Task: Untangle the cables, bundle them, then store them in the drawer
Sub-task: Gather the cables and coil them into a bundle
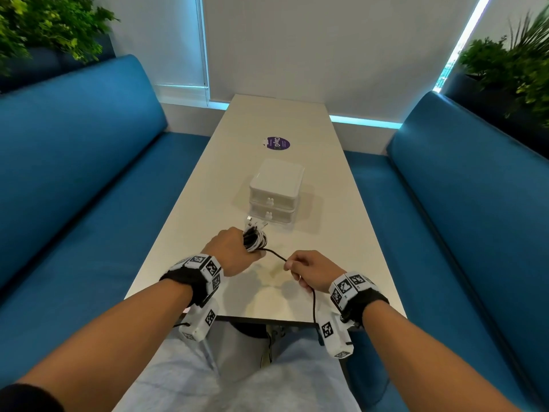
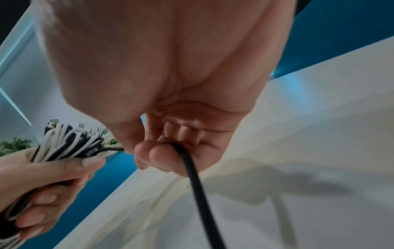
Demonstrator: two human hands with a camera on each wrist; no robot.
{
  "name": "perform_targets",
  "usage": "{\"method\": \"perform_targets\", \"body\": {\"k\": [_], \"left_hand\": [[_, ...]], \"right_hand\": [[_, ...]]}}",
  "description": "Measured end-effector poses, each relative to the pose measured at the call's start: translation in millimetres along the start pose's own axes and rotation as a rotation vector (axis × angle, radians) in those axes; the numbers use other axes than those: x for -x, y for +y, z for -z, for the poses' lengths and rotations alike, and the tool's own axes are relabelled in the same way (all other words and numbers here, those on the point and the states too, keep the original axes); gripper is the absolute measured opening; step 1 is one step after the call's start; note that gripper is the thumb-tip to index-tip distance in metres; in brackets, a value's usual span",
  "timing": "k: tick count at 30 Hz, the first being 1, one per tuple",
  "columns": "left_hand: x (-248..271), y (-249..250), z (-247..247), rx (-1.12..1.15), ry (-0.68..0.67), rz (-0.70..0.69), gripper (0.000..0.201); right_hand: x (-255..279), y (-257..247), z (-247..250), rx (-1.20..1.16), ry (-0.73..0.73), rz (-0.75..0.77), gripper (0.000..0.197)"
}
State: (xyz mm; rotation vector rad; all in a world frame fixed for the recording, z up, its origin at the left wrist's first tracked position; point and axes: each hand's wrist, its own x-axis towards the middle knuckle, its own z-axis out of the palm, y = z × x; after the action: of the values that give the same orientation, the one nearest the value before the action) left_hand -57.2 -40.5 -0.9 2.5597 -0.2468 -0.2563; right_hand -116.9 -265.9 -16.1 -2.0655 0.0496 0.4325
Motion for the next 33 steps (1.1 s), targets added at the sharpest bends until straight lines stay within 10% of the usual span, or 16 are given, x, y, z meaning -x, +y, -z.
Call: {"method": "perform_targets", "body": {"k": [8,20,33], "left_hand": [[8.8,6.3,-22.3,0.24,-0.045,0.026,0.065],[15.8,19.2,-22.6,0.565,-0.344,-0.03,0.025],[4.9,22.8,-25.4,0.519,-0.123,0.05,0.021]], "right_hand": [[-0.2,-18.6,-14.0,-0.217,0.121,0.082,0.021],[-11.1,-12.1,-7.8,0.055,0.187,0.158,0.035],[0.3,-1.4,-4.2,0.097,-0.111,0.036,0.033]]}}
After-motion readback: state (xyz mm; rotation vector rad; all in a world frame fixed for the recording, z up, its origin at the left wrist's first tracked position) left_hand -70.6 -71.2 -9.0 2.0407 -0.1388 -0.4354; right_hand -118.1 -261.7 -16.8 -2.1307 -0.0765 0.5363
